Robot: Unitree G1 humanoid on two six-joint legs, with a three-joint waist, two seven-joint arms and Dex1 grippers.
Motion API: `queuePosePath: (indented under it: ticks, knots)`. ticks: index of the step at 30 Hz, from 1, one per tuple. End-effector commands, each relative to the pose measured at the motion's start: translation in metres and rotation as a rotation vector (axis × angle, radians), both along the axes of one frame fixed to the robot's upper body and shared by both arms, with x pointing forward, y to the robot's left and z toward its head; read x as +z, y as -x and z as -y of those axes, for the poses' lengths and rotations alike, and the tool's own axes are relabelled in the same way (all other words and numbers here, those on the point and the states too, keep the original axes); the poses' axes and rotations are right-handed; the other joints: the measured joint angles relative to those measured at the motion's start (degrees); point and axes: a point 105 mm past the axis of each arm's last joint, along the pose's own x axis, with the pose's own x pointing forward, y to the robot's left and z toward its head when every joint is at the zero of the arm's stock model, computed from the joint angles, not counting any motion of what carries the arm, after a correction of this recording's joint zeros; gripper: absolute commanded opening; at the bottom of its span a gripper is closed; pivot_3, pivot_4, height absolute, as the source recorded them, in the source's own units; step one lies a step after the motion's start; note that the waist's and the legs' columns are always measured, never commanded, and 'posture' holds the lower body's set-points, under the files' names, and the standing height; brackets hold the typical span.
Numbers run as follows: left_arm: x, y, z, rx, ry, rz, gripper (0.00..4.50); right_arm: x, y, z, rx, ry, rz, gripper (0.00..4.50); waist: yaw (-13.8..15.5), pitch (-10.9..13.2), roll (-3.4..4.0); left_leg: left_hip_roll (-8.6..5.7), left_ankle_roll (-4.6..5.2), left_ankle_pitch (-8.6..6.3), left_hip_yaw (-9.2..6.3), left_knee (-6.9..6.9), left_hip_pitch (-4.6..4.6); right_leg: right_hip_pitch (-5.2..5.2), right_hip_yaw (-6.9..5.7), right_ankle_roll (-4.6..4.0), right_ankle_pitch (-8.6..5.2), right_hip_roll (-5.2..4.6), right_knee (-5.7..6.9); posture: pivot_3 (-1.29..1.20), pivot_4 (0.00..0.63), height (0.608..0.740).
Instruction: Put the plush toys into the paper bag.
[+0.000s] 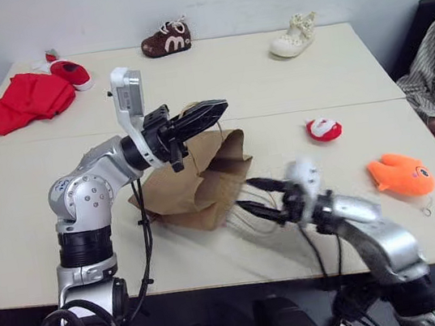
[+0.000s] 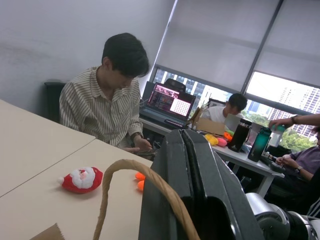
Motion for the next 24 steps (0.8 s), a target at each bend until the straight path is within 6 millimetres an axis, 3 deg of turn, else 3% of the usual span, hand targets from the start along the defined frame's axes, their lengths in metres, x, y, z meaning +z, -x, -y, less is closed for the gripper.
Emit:
queuePosePath:
  ticks: [1, 3, 6, 10, 12, 14, 18, 21, 24]
  knots:
    - [0.007, 0.002, 0.001, -0.021, 0.009, 0.038, 0.00, 0.024, 0.025, 0.051, -0.132, -0.008, 0.126, 3.90, 0.3, 0.0, -0.01, -0.05, 0.00, 0.00, -0.11, 0.00, 0.00, 0.06, -0.01, 0.04, -0.02, 0.00, -0.03, 0.00, 0.150, 0.740]
    - [0.007, 0.001, 0.002, -0.029, 0.010, 0.040, 0.00, 0.017, 0.036, 0.092, -0.311, 0.026, 0.110, 4.48, 0.3, 0.0, -0.03, -0.11, 0.05, -0.02, -0.15, -0.01, -0.01, 0.12, -0.01, 0.11, 0.01, -0.01, -0.16, 0.00, 0.150, 0.740]
    - [0.007, 0.002, 0.002, -0.040, 0.006, 0.044, 0.00, -0.004, 0.066, 0.151, -0.581, 0.077, 0.069, 4.48, 0.3, 0.0, -0.04, -0.14, 0.09, -0.01, -0.15, -0.01, 0.00, 0.17, 0.02, 0.19, 0.06, -0.01, -0.19, 0.00, 0.150, 0.740]
    - [0.003, 0.001, 0.001, -0.029, -0.012, 0.047, 0.00, -0.031, 0.104, 0.183, -0.727, 0.158, -0.012, 4.48, -0.2, 0.0, -0.03, -0.14, 0.08, -0.01, -0.15, -0.07, 0.05, 0.19, 0.05, 0.19, 0.05, 0.01, -0.21, 0.00, 0.150, 0.740]
    - [0.001, 0.001, 0.001, -0.022, -0.026, 0.049, 0.00, -0.039, 0.113, 0.201, -0.813, 0.192, -0.047, 4.48, -0.5, 0.0, 0.07, -0.14, 0.08, -0.01, -0.07, -0.11, 0.15, 0.24, 0.13, 0.18, 0.05, 0.01, -0.20, 0.00, 0.150, 0.740]
    - [-0.001, 0.000, 0.000, -0.018, -0.036, 0.050, 0.00, -0.038, 0.106, 0.211, -0.838, 0.237, -0.041, 4.48, -0.7, 0.0, 0.08, -0.14, 0.07, -0.01, -0.06, -0.11, 0.18, 0.25, 0.14, 0.18, 0.06, 0.02, -0.20, 0.00, 0.150, 0.740]
    - [-0.003, 0.000, 0.000, -0.012, -0.050, 0.056, 0.00, -0.029, 0.064, 0.220, -0.808, 0.335, -0.066, 4.48, -1.1, 0.1, 0.18, -0.19, 0.10, 0.00, -0.02, -0.10, 0.21, 0.26, 0.20, 0.20, 0.08, -0.03, -0.17, 0.00, 0.150, 0.740]
    - [-0.004, 0.002, 0.001, -0.011, -0.059, 0.065, 0.00, -0.020, 0.029, 0.239, -0.839, 0.457, -0.102, 4.48, -1.2, 0.1, 0.26, -0.20, 0.12, 0.02, -0.04, -0.07, 0.19, 0.24, 0.22, 0.22, 0.09, -0.02, -0.17, 0.00, 0.150, 0.740]
    - [-0.005, 0.004, 0.000, -0.005, -0.068, 0.069, 0.00, -0.021, 0.008, 0.253, -0.856, 0.504, -0.167, 4.48, 0.0, 0.1, 0.27, -0.17, 0.05, 0.09, -0.18, -0.24, 0.11, 0.14, 0.15, 0.15, 0.03, 0.04, -0.21, 0.00, 0.150, 0.740]
